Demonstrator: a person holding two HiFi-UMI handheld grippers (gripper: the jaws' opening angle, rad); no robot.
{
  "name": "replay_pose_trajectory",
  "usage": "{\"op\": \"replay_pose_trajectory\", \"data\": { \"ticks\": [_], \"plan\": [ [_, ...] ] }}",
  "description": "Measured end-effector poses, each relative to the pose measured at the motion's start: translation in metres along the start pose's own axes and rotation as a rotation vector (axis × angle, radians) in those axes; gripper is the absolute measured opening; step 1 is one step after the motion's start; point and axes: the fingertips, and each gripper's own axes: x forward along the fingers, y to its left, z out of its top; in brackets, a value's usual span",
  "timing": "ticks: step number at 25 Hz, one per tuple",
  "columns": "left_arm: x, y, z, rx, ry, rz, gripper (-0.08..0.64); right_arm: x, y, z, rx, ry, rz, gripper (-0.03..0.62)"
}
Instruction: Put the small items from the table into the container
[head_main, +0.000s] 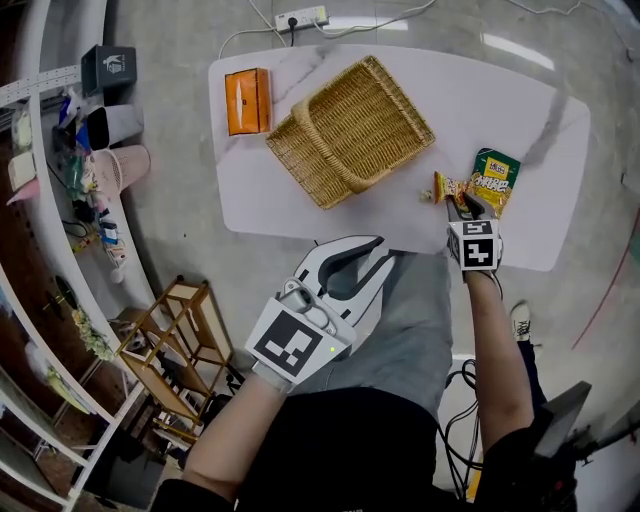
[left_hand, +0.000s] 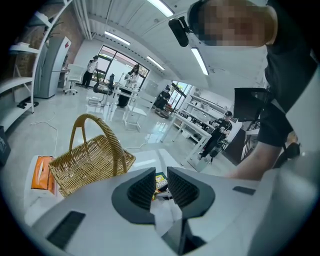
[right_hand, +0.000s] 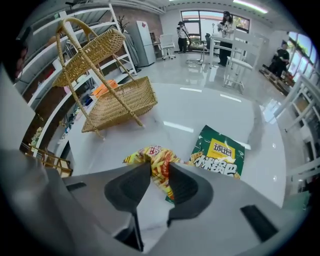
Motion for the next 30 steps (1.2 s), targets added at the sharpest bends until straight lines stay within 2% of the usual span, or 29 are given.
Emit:
{"op": "replay_pose_trajectory", "data": {
  "ticks": [11,18,25,30],
  "plan": [
    [-0.01,-0.006,0.003,-0.015,-0.02,0.015,0.054,-0.017,0.014,0.021,-0.026,-0.044,0.037,0.094],
    [-0.025,-0.003,0.005,-0.027,-0.041,0.042,0.054,-0.027,0.059,0.056,-0.123,-0.109,0.117,0.091],
    [-0.045,0.005,0.005,-0.041,-0.07,0.077,0.054,-0.023,0.103,0.084,-0.127,-0.142,0.191,0.091],
    [-0.056,0.012,0.002,-0.045,-0.077,0.095,0.054,-0.014,0.116,0.104,-0.105,-0.181,0.219,0.091]
  ]
}}
